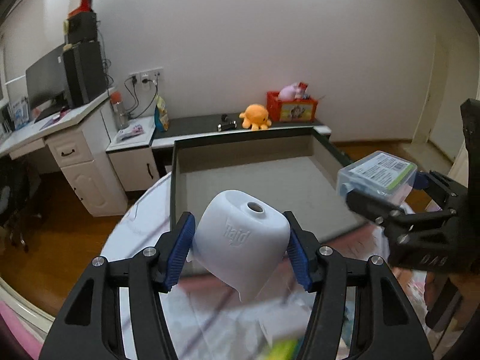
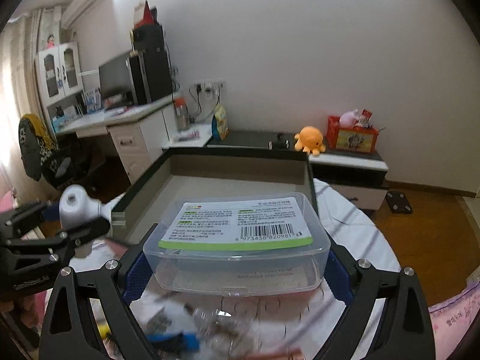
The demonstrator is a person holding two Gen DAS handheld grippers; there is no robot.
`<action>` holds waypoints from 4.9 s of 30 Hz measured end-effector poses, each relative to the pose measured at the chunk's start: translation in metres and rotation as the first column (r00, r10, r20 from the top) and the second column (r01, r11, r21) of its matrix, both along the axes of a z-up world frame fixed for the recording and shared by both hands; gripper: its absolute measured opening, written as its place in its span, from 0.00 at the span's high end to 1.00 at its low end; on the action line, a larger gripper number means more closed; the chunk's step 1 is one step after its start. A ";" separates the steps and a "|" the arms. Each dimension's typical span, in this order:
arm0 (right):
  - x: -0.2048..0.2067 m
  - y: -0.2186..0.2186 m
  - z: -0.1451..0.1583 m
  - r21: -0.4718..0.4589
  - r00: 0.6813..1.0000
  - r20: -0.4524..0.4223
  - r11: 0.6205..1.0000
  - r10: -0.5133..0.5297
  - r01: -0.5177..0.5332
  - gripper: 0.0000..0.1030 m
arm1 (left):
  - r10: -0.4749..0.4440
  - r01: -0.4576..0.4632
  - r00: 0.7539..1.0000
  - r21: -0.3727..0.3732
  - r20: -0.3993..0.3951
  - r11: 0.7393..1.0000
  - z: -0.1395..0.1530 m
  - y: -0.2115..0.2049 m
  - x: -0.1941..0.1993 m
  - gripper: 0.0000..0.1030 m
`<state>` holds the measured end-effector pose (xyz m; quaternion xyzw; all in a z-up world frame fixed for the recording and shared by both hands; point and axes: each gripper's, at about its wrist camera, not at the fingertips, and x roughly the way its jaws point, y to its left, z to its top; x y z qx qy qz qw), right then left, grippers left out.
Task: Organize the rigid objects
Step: 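Grasp the white tissue roll with the left tool while the right tool carries the container to the box, then release the tissue roll and container into the pink box with both tools, then withdraw both tools from the box back toward the table, then grasp the pink block donut with the left tool while the right tool grasps the white astronaut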
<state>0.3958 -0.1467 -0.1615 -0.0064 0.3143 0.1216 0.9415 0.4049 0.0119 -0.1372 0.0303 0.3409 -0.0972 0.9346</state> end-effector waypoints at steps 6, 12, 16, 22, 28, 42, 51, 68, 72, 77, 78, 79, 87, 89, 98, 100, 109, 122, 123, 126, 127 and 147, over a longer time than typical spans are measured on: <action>0.059 0.007 -0.034 0.002 0.986 -0.168 1.000 -0.009 0.009 0.07 | 0.028 -0.024 0.989 0.033 -0.146 0.999 -0.036 -0.006 0.065 0.42; 0.076 0.012 -0.055 0.021 0.968 -0.250 1.000 -0.004 0.010 0.05 | 0.069 -0.063 0.976 0.037 -0.207 0.997 -0.058 -0.001 0.082 0.43; 0.070 0.009 -0.047 0.005 0.975 -0.222 1.000 -0.019 0.021 0.00 | 0.071 -0.076 0.977 -0.017 -0.203 0.997 -0.052 0.005 0.075 0.31; 0.035 -0.007 -0.013 0.063 0.990 -0.140 0.997 -0.025 0.034 0.00 | 0.113 -0.114 0.993 -0.025 -0.046 0.993 -0.014 0.012 0.016 0.03; -0.048 -0.018 0.037 0.078 0.998 0.048 0.996 -0.040 0.036 0.00 | 0.152 -0.153 0.973 -0.006 0.173 0.988 0.032 0.011 -0.076 0.00; -0.246 -0.012 0.072 0.041 0.880 0.427 0.976 -0.209 0.212 0.00 | 0.190 -0.194 0.885 -0.035 0.426 0.980 0.067 -0.004 -0.255 0.00; -0.298 -0.014 0.060 0.061 0.867 0.442 0.972 -0.230 0.227 0.00 | 0.182 -0.180 0.863 -0.051 0.472 0.982 0.070 -0.003 -0.301 0.00; -0.312 -0.010 0.058 0.054 0.862 0.450 0.970 -0.235 0.236 0.00 | 0.195 -0.206 0.851 -0.031 0.487 0.978 0.068 -0.001 -0.318 0.00; -0.309 -0.009 0.057 0.049 0.866 0.443 0.971 -0.232 0.234 0.00 | 0.187 -0.194 0.862 -0.035 0.471 0.980 0.066 -0.001 -0.314 0.00; -0.307 -0.009 0.053 0.043 0.872 0.430 0.970 -0.234 0.239 0.00 | 0.182 -0.190 0.871 -0.030 0.455 0.981 0.059 -0.001 -0.308 0.00; -0.305 -0.010 0.052 0.041 0.874 0.424 0.970 -0.235 0.241 0.00 | 0.181 -0.189 0.879 -0.028 0.441 0.982 0.056 0.000 -0.304 0.00; -0.304 -0.011 0.050 0.035 0.878 0.415 0.968 -0.240 0.248 0.00 | 0.182 -0.189 0.883 -0.028 0.432 0.982 0.053 0.001 -0.302 0.00; -0.275 -0.029 0.003 -0.007 0.924 0.268 0.958 -0.274 0.287 0.00 | 0.201 -0.199 0.947 -0.032 0.252 0.979 0.000 0.018 -0.268 0.00; -0.262 -0.031 -0.014 -0.027 0.940 0.209 0.959 -0.271 0.283 0.00 | 0.199 -0.198 0.957 -0.027 0.210 0.980 -0.013 0.020 -0.261 0.00; -0.211 -0.026 -0.065 -0.028 0.979 0.032 0.979 -0.203 0.204 0.00 | 0.202 -0.204 0.975 0.016 0.094 0.979 -0.053 0.022 -0.234 0.00; -0.199 -0.026 -0.072 -0.032 0.981 0.003 0.981 -0.193 0.193 0.00 | 0.205 -0.207 0.975 0.023 0.085 0.978 -0.055 0.024 -0.230 0.00; -0.170 -0.029 -0.088 -0.006 0.987 -0.075 0.990 -0.141 0.141 0.06 | 0.201 -0.203 0.978 0.038 0.047 0.978 -0.064 0.026 -0.216 0.00; -0.182 -0.043 -0.088 0.046 0.993 -0.066 0.994 -0.094 0.097 0.25 | 0.188 -0.187 0.982 0.018 -0.004 0.982 -0.074 0.027 -0.207 0.00; -0.183 -0.044 -0.088 0.046 0.993 -0.067 0.994 -0.095 0.098 0.25 | 0.171 -0.170 0.985 0.011 -0.009 0.985 -0.075 0.022 -0.207 0.00; -0.184 -0.049 -0.089 0.055 0.993 -0.072 0.994 -0.095 0.099 0.25 | 0.143 -0.144 0.989 -0.014 -0.021 0.990 -0.079 0.011 -0.206 0.00; -0.184 -0.050 -0.089 0.058 0.993 -0.073 0.993 -0.095 0.100 0.25 | 0.140 -0.141 0.990 -0.018 -0.028 0.990 -0.080 0.008 -0.205 0.00; -0.185 -0.053 -0.089 0.070 0.994 -0.063 0.993 -0.092 0.096 0.25 | 0.139 -0.138 0.986 0.011 -0.089 0.990 -0.104 -0.014 -0.174 0.47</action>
